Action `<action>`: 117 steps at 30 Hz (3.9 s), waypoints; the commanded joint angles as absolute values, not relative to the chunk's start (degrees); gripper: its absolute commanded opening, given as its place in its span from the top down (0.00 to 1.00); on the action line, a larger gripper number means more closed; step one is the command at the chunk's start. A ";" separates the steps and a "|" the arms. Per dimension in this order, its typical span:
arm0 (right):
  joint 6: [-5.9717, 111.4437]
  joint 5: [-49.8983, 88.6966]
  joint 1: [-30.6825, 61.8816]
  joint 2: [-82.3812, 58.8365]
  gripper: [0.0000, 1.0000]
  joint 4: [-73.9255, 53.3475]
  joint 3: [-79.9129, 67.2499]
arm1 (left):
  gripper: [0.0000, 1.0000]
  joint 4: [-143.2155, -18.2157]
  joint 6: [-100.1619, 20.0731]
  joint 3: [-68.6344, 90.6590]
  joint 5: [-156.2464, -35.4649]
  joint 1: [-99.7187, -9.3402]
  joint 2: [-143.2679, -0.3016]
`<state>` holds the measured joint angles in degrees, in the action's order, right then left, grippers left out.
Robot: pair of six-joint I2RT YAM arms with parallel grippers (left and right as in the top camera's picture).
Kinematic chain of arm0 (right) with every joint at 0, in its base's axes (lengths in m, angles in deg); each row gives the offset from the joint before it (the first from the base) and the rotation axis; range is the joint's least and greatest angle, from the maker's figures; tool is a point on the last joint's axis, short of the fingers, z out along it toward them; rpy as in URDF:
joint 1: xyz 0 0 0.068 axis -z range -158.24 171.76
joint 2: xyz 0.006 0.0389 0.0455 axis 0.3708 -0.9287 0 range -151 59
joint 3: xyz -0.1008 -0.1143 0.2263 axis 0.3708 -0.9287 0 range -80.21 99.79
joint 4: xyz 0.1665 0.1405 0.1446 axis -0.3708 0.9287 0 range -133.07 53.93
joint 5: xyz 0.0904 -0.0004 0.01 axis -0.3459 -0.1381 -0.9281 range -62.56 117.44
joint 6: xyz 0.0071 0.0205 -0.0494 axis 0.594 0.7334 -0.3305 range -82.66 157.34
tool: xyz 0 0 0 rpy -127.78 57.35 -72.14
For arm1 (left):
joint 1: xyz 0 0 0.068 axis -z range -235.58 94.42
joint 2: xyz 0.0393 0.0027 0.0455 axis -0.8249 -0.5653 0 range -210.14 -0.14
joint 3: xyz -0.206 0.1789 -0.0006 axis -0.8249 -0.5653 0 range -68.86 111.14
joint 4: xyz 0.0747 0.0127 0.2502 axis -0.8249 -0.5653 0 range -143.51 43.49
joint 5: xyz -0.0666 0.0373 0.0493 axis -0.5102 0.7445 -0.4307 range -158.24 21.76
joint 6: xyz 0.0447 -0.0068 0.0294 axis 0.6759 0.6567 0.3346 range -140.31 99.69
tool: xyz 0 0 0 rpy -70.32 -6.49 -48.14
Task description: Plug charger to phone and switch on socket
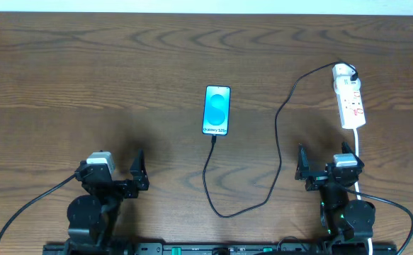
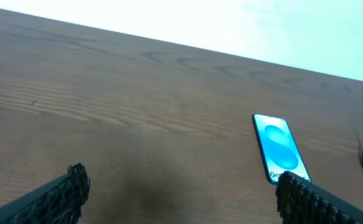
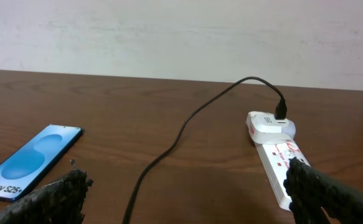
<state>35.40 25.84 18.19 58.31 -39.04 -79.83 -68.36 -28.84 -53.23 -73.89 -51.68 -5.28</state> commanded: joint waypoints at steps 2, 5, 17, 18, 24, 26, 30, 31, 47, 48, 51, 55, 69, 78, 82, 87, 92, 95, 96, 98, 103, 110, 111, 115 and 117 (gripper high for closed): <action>35.99 26.23 18.01 58.68 0.01 -38.76 -79.89 | 0.02 -66.26 -27.82 -54.89 -74.02 -51.68 -2.62; 36.02 26.23 18.01 58.68 0.01 -38.76 -79.89 | 0.02 -64.44 -27.84 -56.07 -74.04 -51.68 -1.85; 36.02 26.23 18.01 58.68 0.01 -38.76 -79.89 | 0.02 -54.45 -27.84 -61.71 -74.65 -51.72 -0.19; 35.99 26.23 18.01 58.68 0.01 -38.76 -79.89 | 0.02 -53.34 -27.84 -62.38 -74.89 -51.72 -0.19; 36.02 26.23 18.01 58.68 0.01 -38.76 -79.89 | 0.02 -46.37 -27.84 -65.64 -75.11 -51.72 -0.19; 35.99 26.23 18.01 58.68 0.01 -38.76 -79.89 | 0.02 -44.33 -27.84 -66.36 -75.09 -51.72 -0.19; 35.99 26.23 18.01 58.68 0.01 -38.76 -79.89 | 0.02 -38.67 -27.84 -68.70 -75.09 -51.72 -0.19; 35.99 26.23 18.01 58.68 0.01 -38.76 -79.89 | 0.02 -38.41 -27.84 -68.63 -75.07 -51.72 -0.19; 36.02 26.23 18.01 58.68 0.01 -38.76 -79.89 | 0.02 -42.26 -22.24 -68.63 -73.23 -52.03 -0.19; 36.02 26.23 18.01 58.68 0.01 -38.76 -79.89 | 0.02 -43.44 -22.24 -68.63 -72.43 -52.03 -0.19; 35.99 26.23 18.01 58.68 0.01 -38.76 -79.89 | 0.02 -46.21 -22.26 -68.66 -70.61 -52.03 -0.19; 36.02 26.23 18.01 58.68 0.01 -38.76 -79.89 | 0.02 -49.03 -22.26 -68.66 -70.09 -52.03 -0.19; 36.02 26.23 18.01 58.68 0.01 -38.76 -79.89 | 0.02 -50.56 -22.20 -68.66 -69.67 -52.03 -0.19; 35.99 26.23 18.01 58.68 0.01 -38.76 -79.89 | 0.02 -50.59 -20.10 -68.66 -69.82 -52.03 -0.19; 35.99 26.23 18.01 58.68 0.01 -38.76 -79.89 | 0.02 -50.59 -20.08 -68.66 -70.17 -52.03 -0.19; 35.99 26.23 18.01 58.68 0.01 -38.76 -79.89 | 0.02 -50.61 -20.08 -68.66 -70.15 -52.03 -0.19; 36.02 26.23 18.01 58.68 0.01 -38.76 -79.89 | 0.02 -50.63 -17.87 -68.63 -70.41 -52.03 -0.19; 35.99 26.23 18.01 58.68 0.01 -38.76 -79.89 | 0.02 -50.63 -17.72 -68.66 -70.39 -52.03 -0.19; 36.02 26.23 18.01 58.68 0.01 -38.76 -79.89 | 0.02 -50.63 -17.72 -68.66 -70.39 -52.03 -0.19; 36.02 26.23 18.01 58.68 0.01 -38.76 -79.89 | 0.02 -50.63 -17.72 -68.63 -70.39 -52.03 -0.19; 35.99 26.23 18.01 58.68 0.01 -38.76 -79.89 | 0.02 -50.63 -17.76 -68.66 -70.37 -52.03 -0.19; 36.02 26.23 18.01 58.68 0.01 -38.76 -79.89 | 0.02 -50.61 -17.76 -68.66 -70.33 -52.03 -0.19; 36.02 26.23 18.01 58.68 0.01 -38.76 -79.89 | 0.02 -50.56 -17.74 -68.66 -70.33 -52.03 -0.19; 36.02 26.23 18.01 58.68 0.01 -38.76 -79.89 | 0.02 -50.54 -17.74 -68.63 -70.33 -52.03 -0.19; 36.02 26.23 18.01 58.68 0.01 -38.76 -79.89 | 0.02 -50.54 -17.74 -68.63 -70.33 -52.03 -0.19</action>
<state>35.40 25.84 18.19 58.31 -39.02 -79.83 -47.74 -18.72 -68.20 -71.11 -51.74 -0.72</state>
